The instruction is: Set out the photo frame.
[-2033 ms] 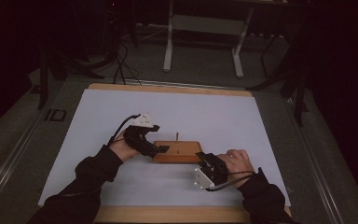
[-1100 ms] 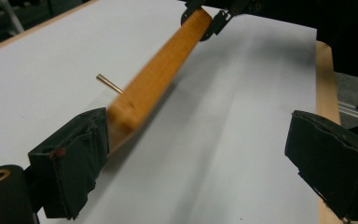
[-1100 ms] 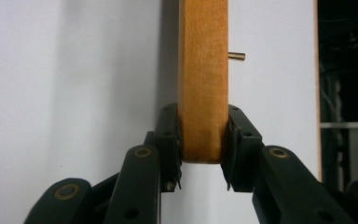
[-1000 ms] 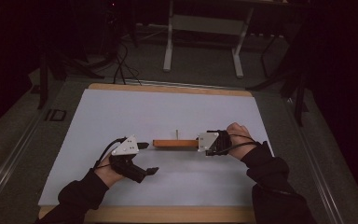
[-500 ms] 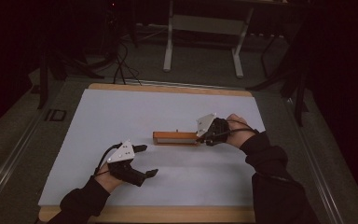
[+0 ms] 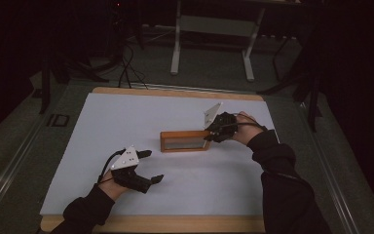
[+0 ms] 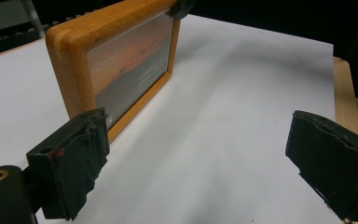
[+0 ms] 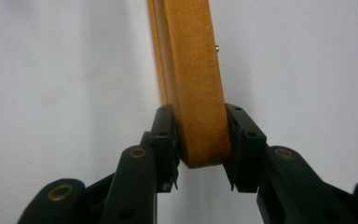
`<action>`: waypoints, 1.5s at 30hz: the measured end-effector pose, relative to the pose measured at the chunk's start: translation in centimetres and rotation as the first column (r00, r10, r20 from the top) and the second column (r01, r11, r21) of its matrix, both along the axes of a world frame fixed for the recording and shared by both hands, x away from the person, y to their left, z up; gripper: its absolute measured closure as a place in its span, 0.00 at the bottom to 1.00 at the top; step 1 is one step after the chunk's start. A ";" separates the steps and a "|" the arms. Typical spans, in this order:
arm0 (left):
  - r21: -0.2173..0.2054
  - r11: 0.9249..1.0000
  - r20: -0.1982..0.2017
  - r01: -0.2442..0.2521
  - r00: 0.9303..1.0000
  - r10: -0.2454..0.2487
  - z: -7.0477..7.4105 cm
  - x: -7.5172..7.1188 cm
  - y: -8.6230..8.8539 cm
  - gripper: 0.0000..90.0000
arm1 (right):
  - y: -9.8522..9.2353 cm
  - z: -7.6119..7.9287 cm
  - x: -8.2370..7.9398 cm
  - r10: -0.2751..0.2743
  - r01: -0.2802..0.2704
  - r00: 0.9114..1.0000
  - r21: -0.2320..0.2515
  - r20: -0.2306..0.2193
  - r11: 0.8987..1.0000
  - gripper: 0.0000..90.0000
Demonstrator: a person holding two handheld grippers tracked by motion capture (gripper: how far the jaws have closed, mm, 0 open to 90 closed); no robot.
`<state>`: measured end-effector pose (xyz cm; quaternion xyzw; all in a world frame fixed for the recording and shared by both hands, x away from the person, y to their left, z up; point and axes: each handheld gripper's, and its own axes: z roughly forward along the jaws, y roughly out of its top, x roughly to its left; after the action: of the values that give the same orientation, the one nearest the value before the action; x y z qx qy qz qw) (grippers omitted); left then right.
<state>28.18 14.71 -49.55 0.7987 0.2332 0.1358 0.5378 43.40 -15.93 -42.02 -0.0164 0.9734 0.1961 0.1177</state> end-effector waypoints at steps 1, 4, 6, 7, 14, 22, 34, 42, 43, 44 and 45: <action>0.000 1.000 -0.001 -0.002 1.000 0.002 0.0 0.0 0.0 0.07 | 0.0 0.0 0.2 -0.005 0.005 1.000 0.003 -0.003 1.000 0.74; -0.005 1.000 -0.008 -0.005 1.000 0.005 -0.1 0.1 0.1 0.07 | 0.0 0.0 0.6 -0.039 0.040 0.999 0.011 -0.027 0.999 0.74; -0.007 1.000 -0.008 -0.006 1.000 0.006 -0.1 0.1 0.1 0.07 | 0.1 0.0 0.8 -0.062 0.062 0.997 0.017 -0.045 0.998 0.74; -0.008 1.000 -0.006 -0.007 1.000 0.007 -0.1 0.1 0.1 0.07 | 0.1 0.0 1.0 -0.068 0.069 0.997 0.022 -0.048 0.997 0.74; -0.010 1.000 -0.002 -0.010 1.000 0.010 -0.2 0.2 0.1 0.07 | 0.1 -0.1 1.7 -0.105 0.108 0.992 0.041 -0.070 0.993 0.73; -0.011 1.000 -0.008 -0.012 1.000 0.012 -0.3 0.2 0.2 0.07 | 0.1 -0.3 2.6 -0.128 0.133 0.988 0.053 -0.083 0.990 0.71; -0.009 1.000 -0.003 -0.007 1.000 0.007 -0.5 0.2 0.2 0.07 | -0.1 -0.8 4.2 -0.147 0.156 0.983 0.084 -0.106 0.984 0.66; -0.017 1.000 -0.011 -0.008 1.000 0.008 -0.5 0.3 0.2 0.07 | 0.1 -1.2 4.8 -0.158 0.165 0.983 0.070 -0.089 0.984 0.61; -0.018 1.000 -0.012 -0.008 1.000 0.008 -0.5 0.3 0.2 0.07 | 0.2 -1.2 4.9 -0.162 0.169 0.983 0.071 -0.090 0.983 0.61; -0.016 1.000 -0.013 -0.007 1.000 0.007 -0.6 0.3 0.2 0.07 | 0.2 -1.3 5.0 -0.162 0.169 0.983 0.072 -0.092 0.983 0.60; -0.014 1.000 -0.013 -0.007 1.000 0.007 -0.6 0.3 0.2 0.07 | 0.2 -1.3 5.1 -0.161 0.168 0.983 0.072 -0.089 0.983 0.59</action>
<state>28.47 14.94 -50.12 0.7950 0.2403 0.1310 0.5414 48.48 -15.75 -43.36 0.0769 0.9668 0.2249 0.0937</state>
